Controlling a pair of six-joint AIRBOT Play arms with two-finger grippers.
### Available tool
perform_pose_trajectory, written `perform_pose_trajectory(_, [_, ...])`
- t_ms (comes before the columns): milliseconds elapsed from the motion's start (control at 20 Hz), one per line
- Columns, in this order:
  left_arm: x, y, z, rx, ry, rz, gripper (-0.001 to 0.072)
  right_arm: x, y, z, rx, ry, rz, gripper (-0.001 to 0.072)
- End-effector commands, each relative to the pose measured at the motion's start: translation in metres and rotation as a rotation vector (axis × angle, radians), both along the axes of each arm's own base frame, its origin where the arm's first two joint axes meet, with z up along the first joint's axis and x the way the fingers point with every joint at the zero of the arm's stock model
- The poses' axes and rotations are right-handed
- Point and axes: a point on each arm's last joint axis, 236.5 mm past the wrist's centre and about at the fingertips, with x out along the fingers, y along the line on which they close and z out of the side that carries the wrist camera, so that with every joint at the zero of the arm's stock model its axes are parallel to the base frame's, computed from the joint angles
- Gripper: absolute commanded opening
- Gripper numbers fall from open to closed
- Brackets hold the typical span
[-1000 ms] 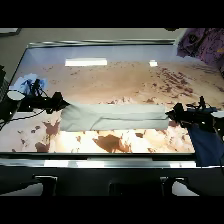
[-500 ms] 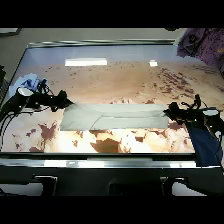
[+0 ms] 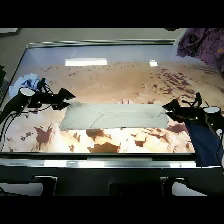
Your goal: Fold the clothes and pants, and hang the long-sleeved shirts on hangers.
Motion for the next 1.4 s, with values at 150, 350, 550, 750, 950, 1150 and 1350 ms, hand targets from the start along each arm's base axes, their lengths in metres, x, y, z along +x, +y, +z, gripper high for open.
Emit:
perform_pose_trajectory(150, [0.003, 0.022, 0.035, 0.081, -0.062, 0.007, 0.0613, -0.005, -0.077, 0.041, -0.155, 0.163, -0.045, 0.0687])
perform_pose_trajectory(350, [0.001, 0.032, 0.067, 0.165, -0.134, -0.023, 0.0613, -0.02, -0.061, 0.014, 0.097, 0.216, 0.084, 0.0699])
perform_pose_trajectory(550, [-0.004, 0.028, 0.071, 0.16, -0.13, -0.041, 0.0613, -0.023, -0.045, -0.02, 0.167, 0.248, 0.176, 0.0699])
perform_pose_trajectory(750, [-0.004, 0.027, 0.071, 0.16, -0.13, -0.044, 0.0613, -0.016, -0.03, -0.038, 0.176, 0.243, 0.197, 0.0699])
perform_pose_trajectory(950, [-0.004, 0.027, 0.071, 0.16, -0.13, -0.044, 0.0613, -0.023, -0.011, -0.061, 0.184, 0.289, 0.226, 0.0698])
perform_pose_trajectory(1150, [-0.004, 0.027, 0.072, 0.16, -0.131, -0.043, 0.0613, -0.02, 0.009, -0.065, 0.183, 0.271, 0.261, 0.0643])
perform_pose_trajectory(1350, [-0.004, 0.006, 0.073, 0.131, -0.137, -0.069, 0.0354, -0.013, 0.02, -0.042, 0.172, 0.215, 0.291, 0.0033])
